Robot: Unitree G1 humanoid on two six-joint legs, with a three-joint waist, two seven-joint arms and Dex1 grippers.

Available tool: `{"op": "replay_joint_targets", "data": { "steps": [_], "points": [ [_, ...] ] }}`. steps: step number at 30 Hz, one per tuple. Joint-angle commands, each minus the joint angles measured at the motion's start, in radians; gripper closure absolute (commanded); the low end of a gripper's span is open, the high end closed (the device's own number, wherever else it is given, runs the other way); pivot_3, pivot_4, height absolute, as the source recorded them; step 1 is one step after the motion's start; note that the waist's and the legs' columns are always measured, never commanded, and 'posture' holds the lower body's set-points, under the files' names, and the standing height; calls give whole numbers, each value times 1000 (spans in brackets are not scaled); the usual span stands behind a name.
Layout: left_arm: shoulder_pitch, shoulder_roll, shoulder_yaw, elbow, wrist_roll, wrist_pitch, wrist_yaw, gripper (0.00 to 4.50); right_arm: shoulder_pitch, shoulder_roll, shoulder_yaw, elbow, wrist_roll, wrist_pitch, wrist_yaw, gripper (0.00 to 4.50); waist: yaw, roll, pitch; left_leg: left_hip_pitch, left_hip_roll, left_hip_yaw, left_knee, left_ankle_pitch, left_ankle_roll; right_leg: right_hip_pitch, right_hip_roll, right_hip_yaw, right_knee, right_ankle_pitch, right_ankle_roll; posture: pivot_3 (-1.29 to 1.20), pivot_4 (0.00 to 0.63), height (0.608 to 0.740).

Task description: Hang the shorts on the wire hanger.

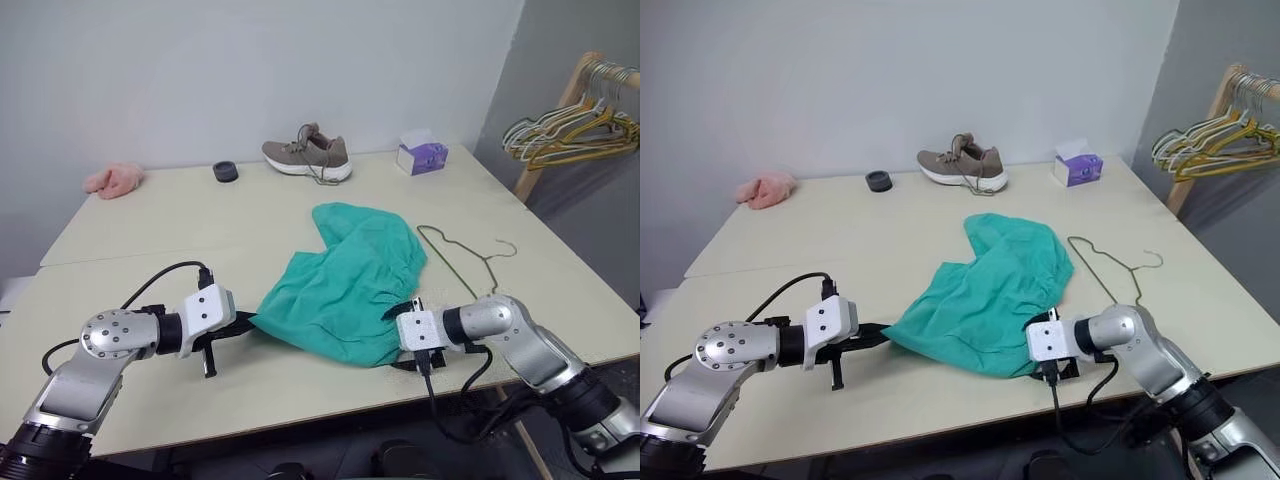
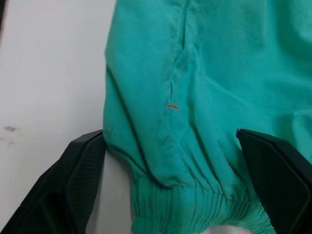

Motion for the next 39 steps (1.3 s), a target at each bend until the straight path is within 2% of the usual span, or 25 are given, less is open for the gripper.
{"op": "replay_joint_targets", "data": {
  "steps": [1, 10, 16, 20, 23, 26, 29, 31, 34, 36, 39],
  "points": [
    [15, -1, 42, -4, -5, -19, 4, 4500, -21, 4, -11, 44, -21, 33, -17, 1333, 0, 0, 0, 1, 0, 0, 0, 0, 0, 0, 0, 0, 0, 0, 0, -173, 0, 740],
    [101, 14, 72, -52, -12, 0, 4, 4500, -88, -30, -55, 70, 30, -1, 36, 4464, 2, 1, 1, -1, 0, 1, -1, 0, -1, -1, 0, -1, 0, 0, -1, -151, 0, 740],
    [324, 154, 180, -246, -137, 169, -141, 4500, -159, -151, -107, -23, 228, 8, 300, 4464, 1, 4, 4, -2, 2, 2, -2, -3, -3, -2, 0, -1, -1, -2, -3, -129, 0, 740],
    [397, 203, 371, -402, -368, 387, -193, 4500, -193, -230, -159, -126, 422, 128, 454, 4464, 19, 3, 8, -2, 2, 1, -2, -3, -3, -2, 0, -3, -1, -3, -4, -106, 0, 740],
    [237, 238, 480, -388, -592, 558, -142, 4500, -310, -262, -168, -137, 556, 297, 503, 4464, 41, 6, 14, 0, 2, 1, -1, -3, -3, -1, 0, -3, 1, -4, -5, -95, 0, 740],
    [-19, 255, 399, -246, -607, 629, -78, 4500, -486, -190, -129, 30, 575, 411, 504, 4464, 55, 9, 19, 1, 3, 1, 0, -3, -2, -1, 0, -5, 2, -4, -7, -96, 0, 740],
    [-284, 194, 203, -2, -386, 524, -20, 4500, -680, -39, -74, 392, 457, 351, 434, 4464, 50, 11, 18, 7, 4, 3, -1, -2, -2, 0, 0, -6, 2, -2, -6, -108, 0, 740],
    [-491, 113, 68, 253, -195, 390, 37, 4500, -818, 78, -47, 713, 333, 195, 313, 4464, 48, 12, 17, 13, 3, 6, -2, 0, -2, 9, 1, -6, 2, 2, -6, -111, 0, 740],
    [-829, -29, -63, 724, 60, 155, 211, 4500, -1009, 227, -6, 1098, 138, -72, -23, 4464, 43, 7, 18, 15, 2, 6, -2, 0, -4, 10, 3, -5, 1, 3, -5, -119, 0, 740],
    [-1042, -88, -104, 1014, 187, 10, 383, 4500, -1122, 299, 3, 1246, 45, -200, -248, 4464, 31, 2, 16, 3, 2, 5, -2, 3, -8, -3, 4, -3, 2, 10, -8, -124, 0, 740],
    [-1285, -99, -138, 1255, 313, -155, 584, 4500, -1268, 349, 6, 1338, -59, -360, -511, 4464, -3, -2, 13, -36, 1, 1, 9, 8, -17, -41, 0, -1, 4, 15, -9, -132, 0, 740]
  ]
}}
